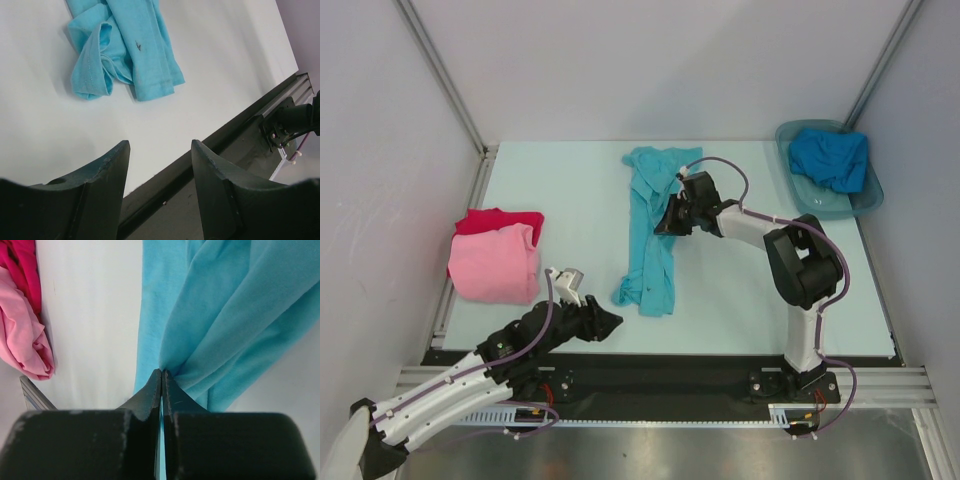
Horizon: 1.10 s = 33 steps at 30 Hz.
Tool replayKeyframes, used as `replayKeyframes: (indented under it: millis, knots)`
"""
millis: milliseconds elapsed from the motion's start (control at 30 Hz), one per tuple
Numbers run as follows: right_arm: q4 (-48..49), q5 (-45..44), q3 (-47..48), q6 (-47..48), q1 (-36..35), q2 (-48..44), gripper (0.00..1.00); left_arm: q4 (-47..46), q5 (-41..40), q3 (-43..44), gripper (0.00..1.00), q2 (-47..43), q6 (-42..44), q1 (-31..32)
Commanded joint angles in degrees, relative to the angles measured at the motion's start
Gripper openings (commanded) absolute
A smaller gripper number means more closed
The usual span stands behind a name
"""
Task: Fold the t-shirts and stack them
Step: Fold the tshirt
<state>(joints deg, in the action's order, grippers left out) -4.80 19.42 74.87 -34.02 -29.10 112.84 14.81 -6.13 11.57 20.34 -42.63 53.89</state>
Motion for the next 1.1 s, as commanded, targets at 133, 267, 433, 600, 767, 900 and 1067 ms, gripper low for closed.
replayKeyframes:
  millis: [133,267,433,600,767,900,1067]
  knots:
    - [2.77,1.93,2.03,-1.40,-1.74,-0.07,0.00,-0.39,-0.72,0.29,0.58,-0.04,-0.70,0.34]
    - [3.47,3.16,4.05,-2.54,-3.15,1.24,0.00,-0.66,-0.64,0.64,0.58,0.58,-0.44,0.34]
    - [3.92,4.05,6.25,-3.42,-4.99,2.56,0.00,-0.74,-0.72,1.08,0.58,1.28,-0.17,0.34]
    - [4.01,4.05,6.25,-3.69,-6.23,4.41,0.00,-0.83,-0.72,1.61,0.58,1.64,0.09,0.34]
    - [4.18,4.49,5.11,-3.60,-6.75,8.00,0.06,-0.31,-0.81,2.31,0.58,1.72,0.53,0.34]
    - [4.27,4.49,4.15,-3.60,-6.84,9.59,0.30,0.31,-0.99,2.93,0.58,1.46,0.62,0.34]
    - [4.10,3.35,4.05,-2.98,-6.58,7.49,0.69,0.84,-1.08,3.37,0.58,1.81,0.71,0.34]
